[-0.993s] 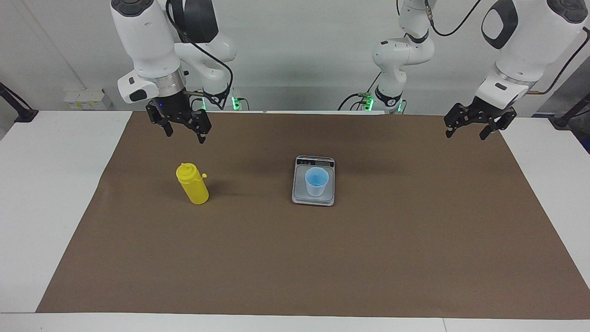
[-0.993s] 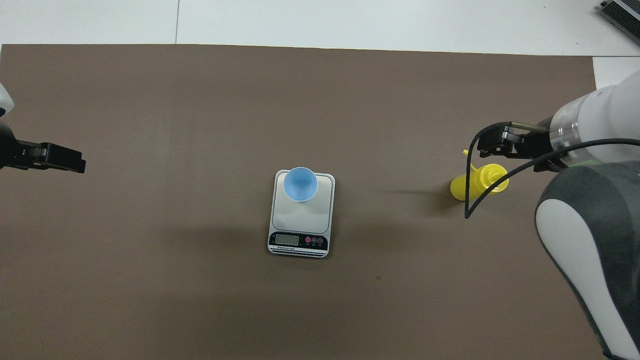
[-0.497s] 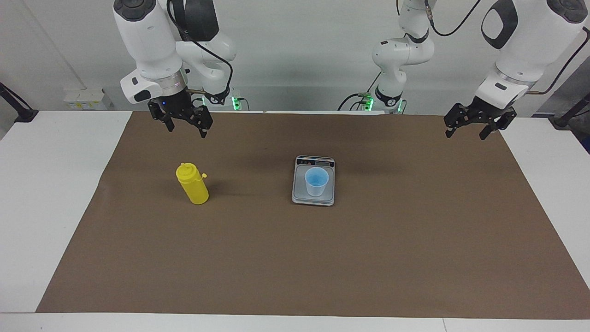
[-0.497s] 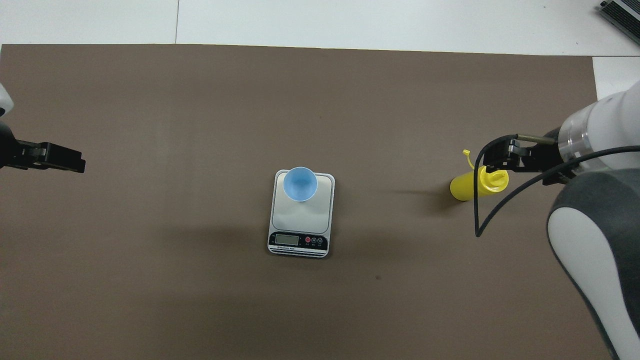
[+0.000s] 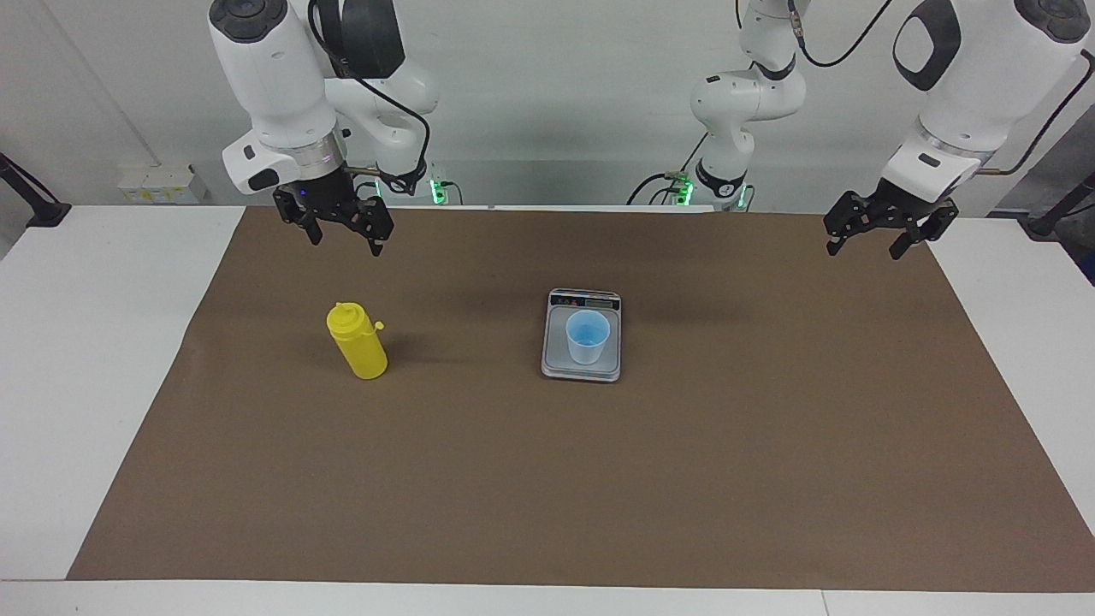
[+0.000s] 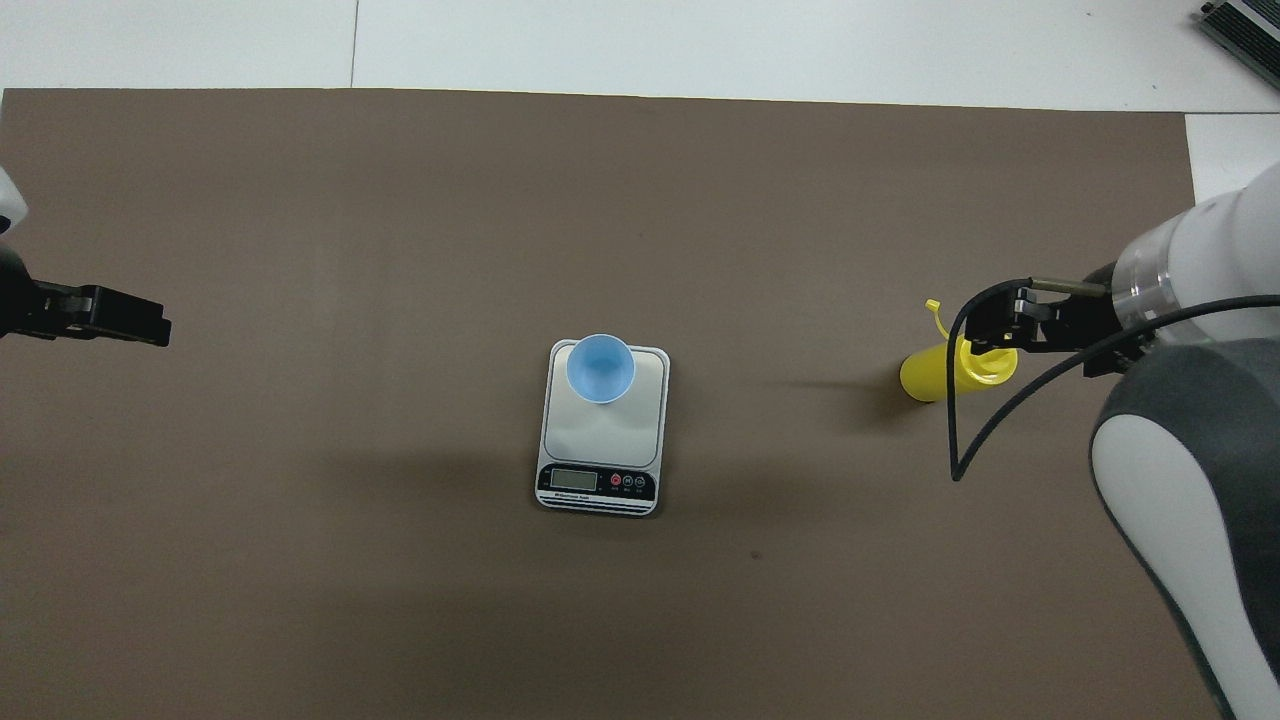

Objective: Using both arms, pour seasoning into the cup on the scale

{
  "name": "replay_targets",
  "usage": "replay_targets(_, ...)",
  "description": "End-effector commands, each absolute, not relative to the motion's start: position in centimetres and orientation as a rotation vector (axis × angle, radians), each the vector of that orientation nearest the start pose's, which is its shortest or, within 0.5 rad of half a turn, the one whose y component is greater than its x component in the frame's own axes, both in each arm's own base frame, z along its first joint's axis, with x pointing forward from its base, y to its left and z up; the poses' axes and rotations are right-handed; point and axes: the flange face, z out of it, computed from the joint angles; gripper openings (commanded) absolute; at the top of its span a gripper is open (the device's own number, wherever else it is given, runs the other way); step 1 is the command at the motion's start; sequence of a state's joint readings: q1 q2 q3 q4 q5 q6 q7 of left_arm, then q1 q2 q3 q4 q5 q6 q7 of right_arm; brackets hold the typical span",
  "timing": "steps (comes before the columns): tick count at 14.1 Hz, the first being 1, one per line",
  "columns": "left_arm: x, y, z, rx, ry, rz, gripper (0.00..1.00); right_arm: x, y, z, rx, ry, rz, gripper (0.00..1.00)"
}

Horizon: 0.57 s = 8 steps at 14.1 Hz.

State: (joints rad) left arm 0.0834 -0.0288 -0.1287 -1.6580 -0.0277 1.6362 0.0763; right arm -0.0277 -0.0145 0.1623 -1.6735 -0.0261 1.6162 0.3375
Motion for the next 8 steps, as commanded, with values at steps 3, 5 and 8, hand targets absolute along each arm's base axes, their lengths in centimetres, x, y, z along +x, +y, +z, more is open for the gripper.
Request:
replay_targets(3,53.92,-2.53,60.57,-3.142,0.196,-0.011,1.00,53.77,7.41,59.04,-3.165,0.194,0.051,1.00)
replay_targets(5,53.90,-2.52,60.56,-3.142,0.196,-0.009,1.00,53.81,7.33,59.07,-3.165,0.166,0.047,1.00)
replay_targets(8,53.90,-2.52,60.56,-3.142,0.196,-0.009,1.00,53.80,7.34,59.04,-3.165,0.161,0.042,1.00)
